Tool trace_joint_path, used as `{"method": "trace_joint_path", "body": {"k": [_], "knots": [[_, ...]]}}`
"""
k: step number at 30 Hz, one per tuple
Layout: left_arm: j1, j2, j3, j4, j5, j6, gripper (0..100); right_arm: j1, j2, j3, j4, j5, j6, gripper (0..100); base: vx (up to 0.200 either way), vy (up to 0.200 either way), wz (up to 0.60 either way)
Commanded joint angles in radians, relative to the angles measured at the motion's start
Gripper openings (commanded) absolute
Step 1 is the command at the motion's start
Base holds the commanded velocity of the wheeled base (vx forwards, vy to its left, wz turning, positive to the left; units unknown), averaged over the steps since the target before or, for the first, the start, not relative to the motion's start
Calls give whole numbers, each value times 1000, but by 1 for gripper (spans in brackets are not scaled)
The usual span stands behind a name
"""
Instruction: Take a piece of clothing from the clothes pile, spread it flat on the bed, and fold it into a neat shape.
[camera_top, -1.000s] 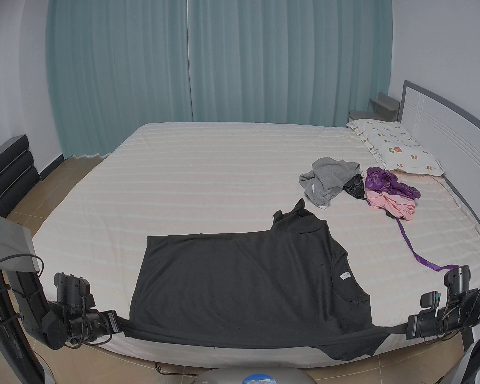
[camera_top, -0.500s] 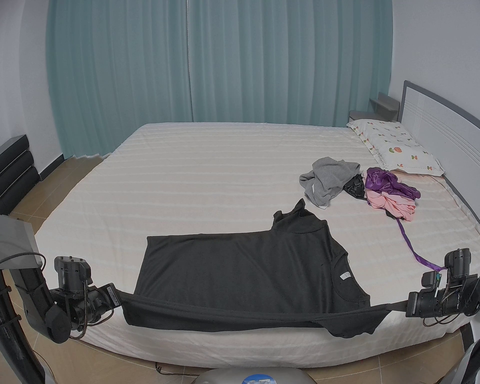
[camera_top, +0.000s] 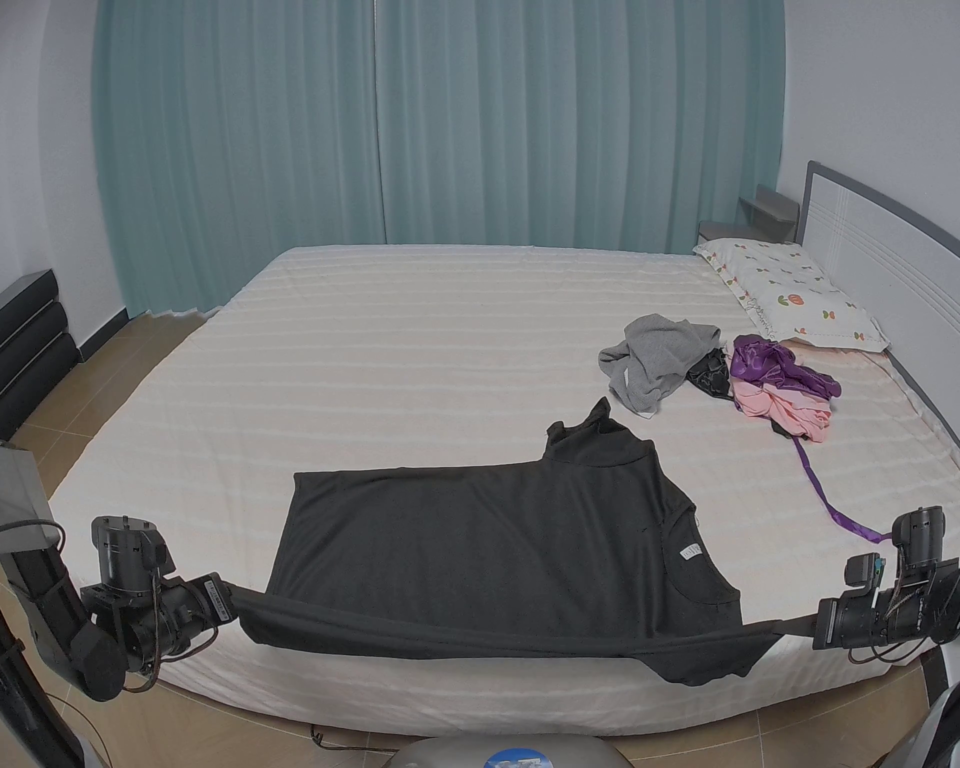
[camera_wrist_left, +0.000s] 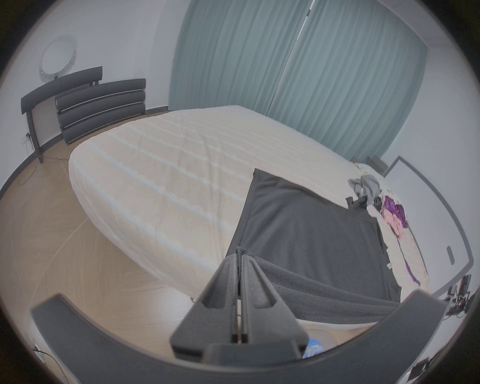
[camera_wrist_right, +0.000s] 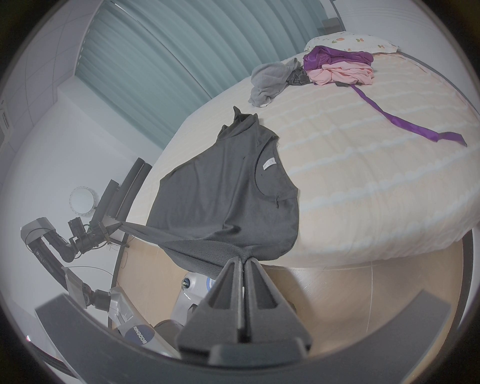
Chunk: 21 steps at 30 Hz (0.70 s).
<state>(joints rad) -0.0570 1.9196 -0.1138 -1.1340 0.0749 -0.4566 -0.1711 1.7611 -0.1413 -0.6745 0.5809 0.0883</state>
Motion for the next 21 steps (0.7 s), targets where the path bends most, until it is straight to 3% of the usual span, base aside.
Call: {"method": "trace_joint_path", "body": {"k": [1, 15, 21], "knots": [[0, 21, 36, -7, 0, 21, 0, 1, -2, 29, 0, -1, -16, 0, 0, 0, 0], [3, 145, -99, -9, 8, 13, 0, 4, 80, -106, 1, -6, -10, 0, 0, 0, 0], [9, 207, -182, -9, 13, 12, 0, 48, 164, -189, -2, -38, 51, 0, 0, 0, 0]]}}
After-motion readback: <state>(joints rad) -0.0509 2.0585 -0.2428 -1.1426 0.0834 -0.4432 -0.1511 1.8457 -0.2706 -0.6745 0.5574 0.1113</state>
